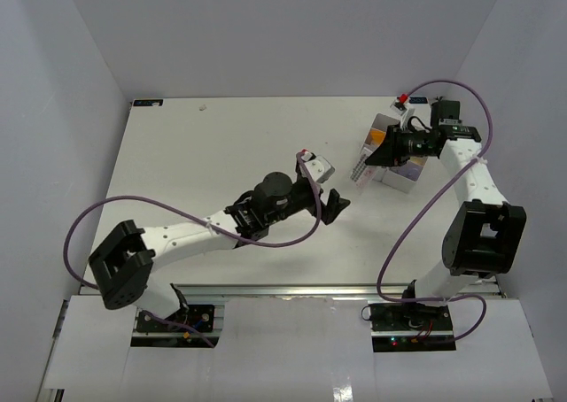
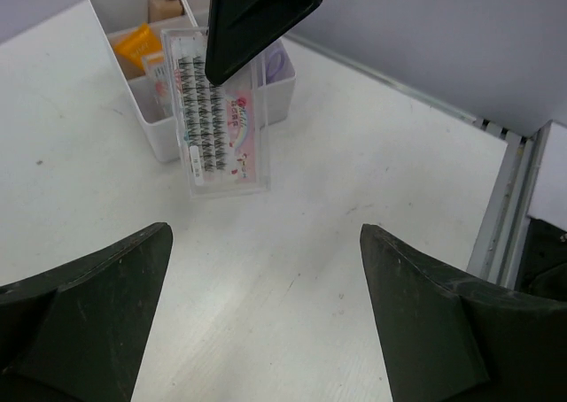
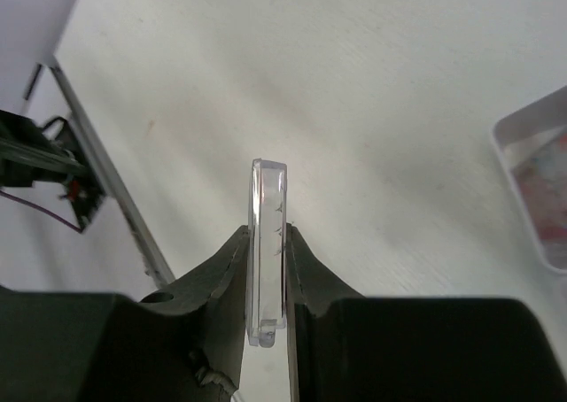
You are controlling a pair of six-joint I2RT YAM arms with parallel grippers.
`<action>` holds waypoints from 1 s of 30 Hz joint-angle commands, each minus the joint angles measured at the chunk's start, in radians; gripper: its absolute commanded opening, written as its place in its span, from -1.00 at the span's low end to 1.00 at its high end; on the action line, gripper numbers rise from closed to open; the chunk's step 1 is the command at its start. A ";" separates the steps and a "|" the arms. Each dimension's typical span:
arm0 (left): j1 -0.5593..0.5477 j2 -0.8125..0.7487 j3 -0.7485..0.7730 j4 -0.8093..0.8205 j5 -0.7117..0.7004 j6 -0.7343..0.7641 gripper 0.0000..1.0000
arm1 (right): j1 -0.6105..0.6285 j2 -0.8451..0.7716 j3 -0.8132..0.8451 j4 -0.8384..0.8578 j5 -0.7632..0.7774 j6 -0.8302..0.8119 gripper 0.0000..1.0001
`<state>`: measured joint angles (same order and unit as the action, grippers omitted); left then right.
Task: Organize the makeup
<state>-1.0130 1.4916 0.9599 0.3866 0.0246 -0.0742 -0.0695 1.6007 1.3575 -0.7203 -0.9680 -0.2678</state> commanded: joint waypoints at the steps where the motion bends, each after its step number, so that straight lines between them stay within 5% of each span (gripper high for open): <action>1: -0.004 -0.168 -0.051 -0.139 -0.009 -0.008 0.96 | -0.012 0.021 0.155 -0.122 0.141 -0.237 -0.85; 15: 0.000 -0.602 -0.332 -0.374 -0.094 -0.107 0.96 | -0.012 0.205 0.443 -0.201 0.269 -0.529 -0.84; 30: 0.001 -0.718 -0.417 -0.379 -0.111 -0.159 0.96 | 0.009 0.334 0.518 -0.191 0.265 -0.614 -0.69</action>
<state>-1.0119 0.8004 0.5615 0.0073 -0.0723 -0.2095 -0.0755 1.9369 1.8675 -0.9292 -0.6983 -0.8233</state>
